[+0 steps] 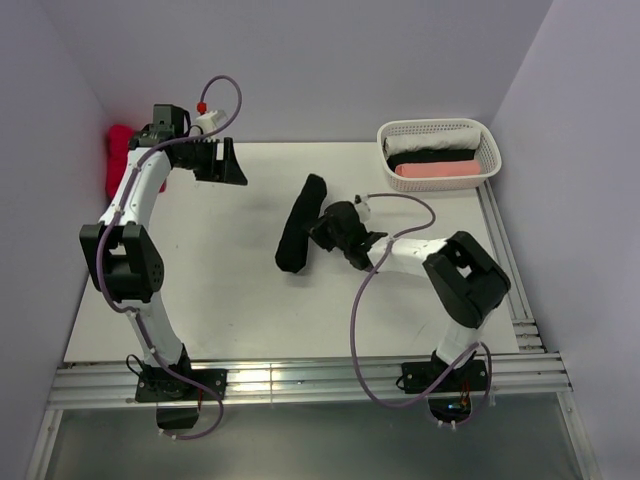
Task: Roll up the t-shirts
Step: Place the rolled tshirt into the container
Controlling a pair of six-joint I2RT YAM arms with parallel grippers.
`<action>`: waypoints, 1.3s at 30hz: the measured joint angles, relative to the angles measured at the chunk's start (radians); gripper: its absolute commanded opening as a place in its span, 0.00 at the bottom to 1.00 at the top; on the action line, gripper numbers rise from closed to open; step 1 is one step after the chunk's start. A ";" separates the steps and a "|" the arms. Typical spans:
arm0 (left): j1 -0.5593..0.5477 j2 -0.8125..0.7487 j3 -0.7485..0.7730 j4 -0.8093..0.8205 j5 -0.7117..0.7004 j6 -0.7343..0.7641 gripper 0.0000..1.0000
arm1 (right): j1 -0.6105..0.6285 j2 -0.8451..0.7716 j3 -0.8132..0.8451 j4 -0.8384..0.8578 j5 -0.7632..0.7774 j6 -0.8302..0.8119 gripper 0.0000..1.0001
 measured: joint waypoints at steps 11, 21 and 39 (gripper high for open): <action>-0.002 -0.021 -0.050 -0.024 0.016 0.026 0.78 | -0.160 -0.217 0.000 -0.038 0.130 -0.034 0.00; -0.002 -0.028 -0.095 -0.027 0.046 0.029 0.78 | -0.415 -0.301 0.055 -0.094 0.340 -0.009 0.00; -0.017 0.042 -0.024 -0.045 0.082 0.030 0.78 | -0.714 0.275 0.494 -0.009 0.331 0.104 0.00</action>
